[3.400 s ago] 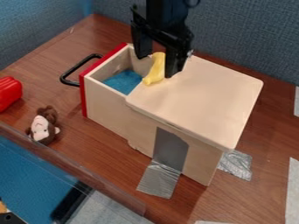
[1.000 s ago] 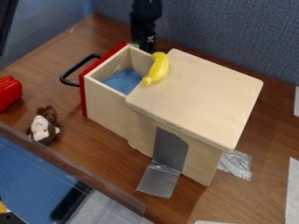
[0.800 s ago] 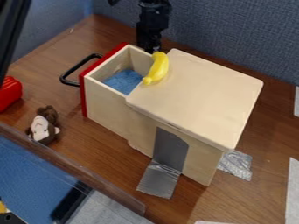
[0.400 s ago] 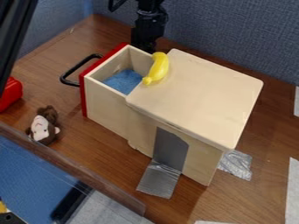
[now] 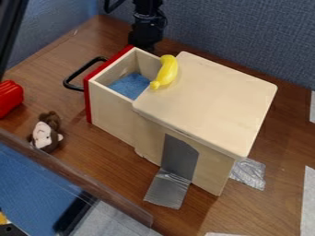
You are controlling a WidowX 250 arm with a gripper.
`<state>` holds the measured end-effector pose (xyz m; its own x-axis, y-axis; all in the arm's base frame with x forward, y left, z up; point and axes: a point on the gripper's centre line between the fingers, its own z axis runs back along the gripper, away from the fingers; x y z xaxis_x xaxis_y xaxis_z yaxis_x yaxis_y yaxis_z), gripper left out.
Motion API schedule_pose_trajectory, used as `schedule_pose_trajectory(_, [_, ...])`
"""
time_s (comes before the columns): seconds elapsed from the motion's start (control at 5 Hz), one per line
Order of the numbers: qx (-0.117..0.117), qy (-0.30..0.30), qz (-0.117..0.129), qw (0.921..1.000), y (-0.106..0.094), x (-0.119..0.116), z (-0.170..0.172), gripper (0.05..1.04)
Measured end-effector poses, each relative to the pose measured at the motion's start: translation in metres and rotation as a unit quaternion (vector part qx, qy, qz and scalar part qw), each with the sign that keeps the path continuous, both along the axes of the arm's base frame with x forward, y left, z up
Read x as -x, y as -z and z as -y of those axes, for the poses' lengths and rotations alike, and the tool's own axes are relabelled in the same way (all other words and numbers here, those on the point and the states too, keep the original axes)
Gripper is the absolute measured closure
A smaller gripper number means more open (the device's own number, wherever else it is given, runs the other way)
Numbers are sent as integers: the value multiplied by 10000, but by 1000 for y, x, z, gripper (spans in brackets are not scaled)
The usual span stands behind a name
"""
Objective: Move the white object to the middle left side of the table
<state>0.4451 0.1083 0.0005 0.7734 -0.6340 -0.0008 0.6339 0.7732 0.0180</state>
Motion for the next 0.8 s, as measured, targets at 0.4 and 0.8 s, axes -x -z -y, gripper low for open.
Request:
schedule_pose_trajectory(0.4, [-20, -201, -65, 9998, -1, 8, -2, 131])
schedule_pose_trajectory(0.8, [-50, -528, -53, 9986, -2, 10, -13, 526])
